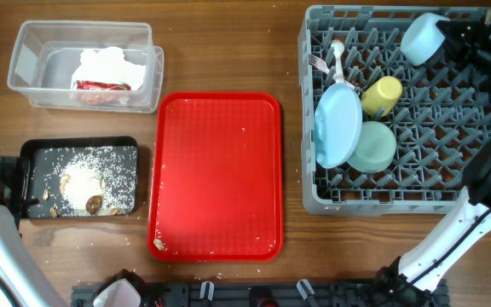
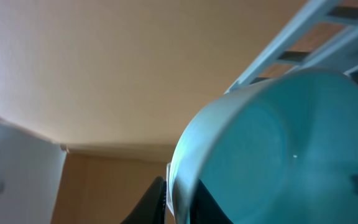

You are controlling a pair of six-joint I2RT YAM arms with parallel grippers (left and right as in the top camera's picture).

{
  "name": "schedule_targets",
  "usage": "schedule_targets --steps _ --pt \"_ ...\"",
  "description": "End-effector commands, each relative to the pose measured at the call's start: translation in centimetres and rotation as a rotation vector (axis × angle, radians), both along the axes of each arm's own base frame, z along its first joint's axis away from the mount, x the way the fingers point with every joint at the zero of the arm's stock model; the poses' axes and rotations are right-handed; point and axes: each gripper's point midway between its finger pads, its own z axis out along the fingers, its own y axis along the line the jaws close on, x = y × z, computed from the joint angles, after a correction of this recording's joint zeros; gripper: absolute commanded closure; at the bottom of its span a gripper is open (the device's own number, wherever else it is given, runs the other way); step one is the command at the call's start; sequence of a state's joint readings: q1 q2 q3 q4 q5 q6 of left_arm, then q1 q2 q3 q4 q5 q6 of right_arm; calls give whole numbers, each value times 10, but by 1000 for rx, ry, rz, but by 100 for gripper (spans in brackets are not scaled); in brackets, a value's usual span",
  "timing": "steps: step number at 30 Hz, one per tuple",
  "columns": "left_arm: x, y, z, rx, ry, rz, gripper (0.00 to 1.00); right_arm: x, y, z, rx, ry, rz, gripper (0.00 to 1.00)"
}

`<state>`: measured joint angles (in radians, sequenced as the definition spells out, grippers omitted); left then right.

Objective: Sort waste into correct bins and load items into the dishwasher rack

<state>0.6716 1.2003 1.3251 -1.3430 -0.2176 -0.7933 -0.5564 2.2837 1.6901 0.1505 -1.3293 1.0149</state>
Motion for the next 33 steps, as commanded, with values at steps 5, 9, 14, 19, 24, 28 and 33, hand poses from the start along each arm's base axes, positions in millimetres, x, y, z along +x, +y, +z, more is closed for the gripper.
schedule_targets --steps 5,9,14,19,24,28,33 --pt "-1 1 2 6 -4 -1 0 -14 -30 49 -30 16 -129 83" --pt "-1 1 2 6 -4 -1 0 -27 -39 75 -59 6 -177 76" --pt "-1 1 2 6 -4 -1 0 -39 -34 86 -108 11 -185 47" --pt "-1 1 2 6 -4 -1 0 -39 -20 78 -114 35 -152 51" --pt "-1 1 2 6 -4 -1 0 -31 -15 52 -201 118 -209 51" --pt "-1 1 2 6 -4 -1 0 -31 -34 23 -462 258 -327 52" --pt "-1 1 2 6 -4 -1 0 -46 -69 41 -911 438 -473 50"
